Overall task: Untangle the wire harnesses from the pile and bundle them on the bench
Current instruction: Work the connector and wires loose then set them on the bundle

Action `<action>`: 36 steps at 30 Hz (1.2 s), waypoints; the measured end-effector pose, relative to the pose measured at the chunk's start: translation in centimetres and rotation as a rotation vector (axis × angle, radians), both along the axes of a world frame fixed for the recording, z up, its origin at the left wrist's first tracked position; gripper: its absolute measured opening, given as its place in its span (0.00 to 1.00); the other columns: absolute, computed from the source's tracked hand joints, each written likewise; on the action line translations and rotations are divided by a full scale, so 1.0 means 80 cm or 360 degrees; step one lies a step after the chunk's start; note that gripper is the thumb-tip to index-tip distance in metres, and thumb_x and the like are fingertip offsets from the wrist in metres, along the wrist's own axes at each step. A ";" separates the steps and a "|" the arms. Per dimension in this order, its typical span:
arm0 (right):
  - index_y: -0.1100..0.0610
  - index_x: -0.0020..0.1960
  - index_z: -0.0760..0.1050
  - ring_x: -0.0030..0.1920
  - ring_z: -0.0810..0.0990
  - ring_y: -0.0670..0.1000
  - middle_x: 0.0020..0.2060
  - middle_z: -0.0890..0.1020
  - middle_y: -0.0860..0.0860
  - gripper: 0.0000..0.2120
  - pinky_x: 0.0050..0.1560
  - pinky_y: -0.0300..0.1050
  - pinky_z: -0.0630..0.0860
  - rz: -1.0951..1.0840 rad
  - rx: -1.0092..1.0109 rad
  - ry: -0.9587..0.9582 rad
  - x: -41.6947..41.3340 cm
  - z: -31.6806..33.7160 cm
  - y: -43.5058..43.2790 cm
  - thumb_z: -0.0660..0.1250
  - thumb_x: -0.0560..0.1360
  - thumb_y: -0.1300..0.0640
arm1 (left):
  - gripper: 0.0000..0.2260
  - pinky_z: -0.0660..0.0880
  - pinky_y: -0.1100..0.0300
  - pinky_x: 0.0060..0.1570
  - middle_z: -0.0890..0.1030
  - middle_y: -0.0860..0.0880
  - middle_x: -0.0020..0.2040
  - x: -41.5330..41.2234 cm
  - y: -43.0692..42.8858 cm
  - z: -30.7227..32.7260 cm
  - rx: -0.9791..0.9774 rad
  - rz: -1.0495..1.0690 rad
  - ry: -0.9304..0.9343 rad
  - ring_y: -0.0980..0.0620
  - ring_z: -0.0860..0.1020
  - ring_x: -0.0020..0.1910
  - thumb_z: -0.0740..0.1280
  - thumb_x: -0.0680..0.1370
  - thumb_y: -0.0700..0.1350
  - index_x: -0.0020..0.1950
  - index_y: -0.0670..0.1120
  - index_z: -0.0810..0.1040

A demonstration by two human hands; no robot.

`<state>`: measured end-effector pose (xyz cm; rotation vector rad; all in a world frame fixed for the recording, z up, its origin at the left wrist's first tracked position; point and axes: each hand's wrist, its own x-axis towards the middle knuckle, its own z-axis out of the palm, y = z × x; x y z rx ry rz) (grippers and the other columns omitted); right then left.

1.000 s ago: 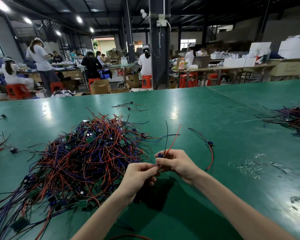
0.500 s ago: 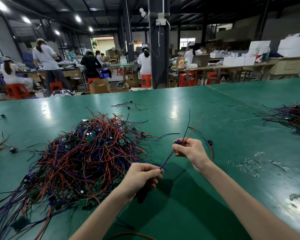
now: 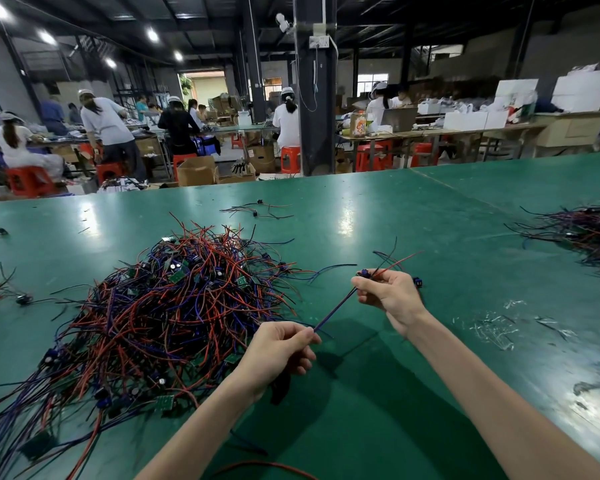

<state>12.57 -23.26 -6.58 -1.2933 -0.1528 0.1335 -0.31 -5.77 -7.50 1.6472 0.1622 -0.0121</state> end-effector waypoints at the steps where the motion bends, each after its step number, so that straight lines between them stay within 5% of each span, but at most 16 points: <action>1: 0.64 0.40 0.77 0.26 0.75 0.44 0.29 0.78 0.53 0.05 0.31 0.35 0.77 -0.0013 -0.0001 0.0001 0.000 0.000 0.000 0.70 0.70 0.71 | 0.09 0.73 0.66 0.27 0.79 0.47 0.29 0.000 -0.001 0.000 -0.0027 -0.0022 -0.0002 0.55 0.76 0.26 0.63 0.80 0.39 0.43 0.39 0.80; 25: 0.64 0.44 0.77 0.26 0.78 0.45 0.33 0.79 0.56 0.06 0.32 0.36 0.79 -0.0070 -0.0108 0.0048 0.009 -0.011 0.000 0.70 0.70 0.72 | 0.08 0.73 0.64 0.25 0.82 0.42 0.32 0.002 0.006 -0.002 -0.0021 0.0028 0.0056 0.53 0.78 0.27 0.72 0.73 0.38 0.37 0.40 0.76; 36: 0.62 0.43 0.77 0.27 0.79 0.45 0.33 0.80 0.54 0.07 0.32 0.35 0.79 -0.0096 -0.0122 0.0030 0.008 -0.012 0.000 0.70 0.70 0.72 | 0.12 0.73 0.64 0.24 0.78 0.44 0.30 -0.004 -0.002 0.003 -0.0043 -0.0061 0.0128 0.54 0.74 0.24 0.62 0.81 0.40 0.40 0.37 0.76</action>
